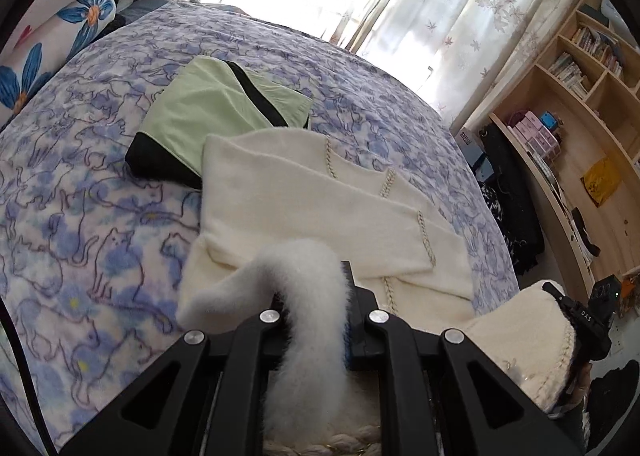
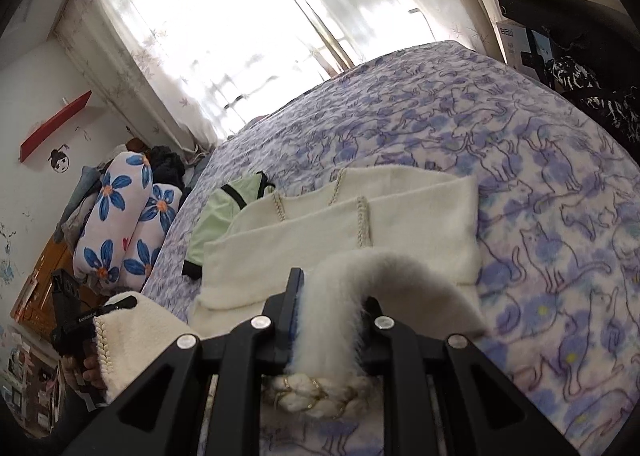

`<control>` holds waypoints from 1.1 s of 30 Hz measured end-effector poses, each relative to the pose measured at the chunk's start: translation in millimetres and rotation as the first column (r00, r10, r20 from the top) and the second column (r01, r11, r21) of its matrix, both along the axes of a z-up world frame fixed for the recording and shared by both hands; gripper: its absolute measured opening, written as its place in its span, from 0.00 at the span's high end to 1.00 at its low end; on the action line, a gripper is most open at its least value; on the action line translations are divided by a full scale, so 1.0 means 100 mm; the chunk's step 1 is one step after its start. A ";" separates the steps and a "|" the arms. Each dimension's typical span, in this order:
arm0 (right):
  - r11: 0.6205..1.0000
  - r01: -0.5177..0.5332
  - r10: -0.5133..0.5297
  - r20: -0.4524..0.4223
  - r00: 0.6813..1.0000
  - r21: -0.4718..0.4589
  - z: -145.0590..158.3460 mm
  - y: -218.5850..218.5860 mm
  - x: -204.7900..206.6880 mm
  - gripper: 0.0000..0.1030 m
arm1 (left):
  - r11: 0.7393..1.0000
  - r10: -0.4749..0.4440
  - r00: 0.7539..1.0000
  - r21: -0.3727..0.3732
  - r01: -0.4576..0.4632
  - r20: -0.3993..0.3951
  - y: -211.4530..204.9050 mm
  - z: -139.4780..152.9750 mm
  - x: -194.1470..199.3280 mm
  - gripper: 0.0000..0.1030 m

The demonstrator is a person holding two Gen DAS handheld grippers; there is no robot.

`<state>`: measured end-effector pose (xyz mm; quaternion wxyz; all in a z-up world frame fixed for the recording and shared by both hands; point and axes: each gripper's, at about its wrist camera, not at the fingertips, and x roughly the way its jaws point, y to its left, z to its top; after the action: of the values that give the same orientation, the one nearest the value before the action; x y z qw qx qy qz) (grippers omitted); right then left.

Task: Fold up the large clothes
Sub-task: 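Lift the hem with both tools and fold it toward the collar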

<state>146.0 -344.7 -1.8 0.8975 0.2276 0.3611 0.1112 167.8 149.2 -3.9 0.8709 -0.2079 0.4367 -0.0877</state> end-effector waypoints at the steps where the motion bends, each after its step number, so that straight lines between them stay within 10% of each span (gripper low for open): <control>1: 1.000 0.014 -0.014 -0.002 1.000 -0.001 -0.01 -0.03 0.13 0.83 | 1.000 0.011 1.000 0.008 -0.011 -0.007 0.03 -0.02 0.12 0.90; 9: 0.991 0.127 -0.129 -0.069 0.989 -0.030 -0.31 -0.25 1.21 0.83 | 0.991 0.074 0.994 0.119 -0.064 -0.083 0.12 -0.38 1.14 0.90; 16: 0.981 0.187 -0.191 -0.294 0.937 -0.041 -1.09 -0.29 1.90 0.77 | 0.973 0.109 0.971 0.221 -0.060 -0.215 0.04 -1.07 1.81 0.81; 26: 0.983 0.134 -0.098 -0.266 0.959 0.122 -1.12 -0.44 1.92 0.20 | 0.997 0.057 0.927 0.061 -0.037 -0.370 0.31 -1.23 2.08 0.76; 33: 0.987 0.075 -0.047 -0.195 0.980 0.139 -0.94 -0.38 1.86 0.08 | 0.991 0.018 0.917 0.128 0.036 -0.399 0.12 -1.06 2.12 0.74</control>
<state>331.9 -382.7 -95.3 0.8426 0.3133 0.4291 0.0874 379.9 161.0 -109.5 0.7749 -0.1611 0.6110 -0.0183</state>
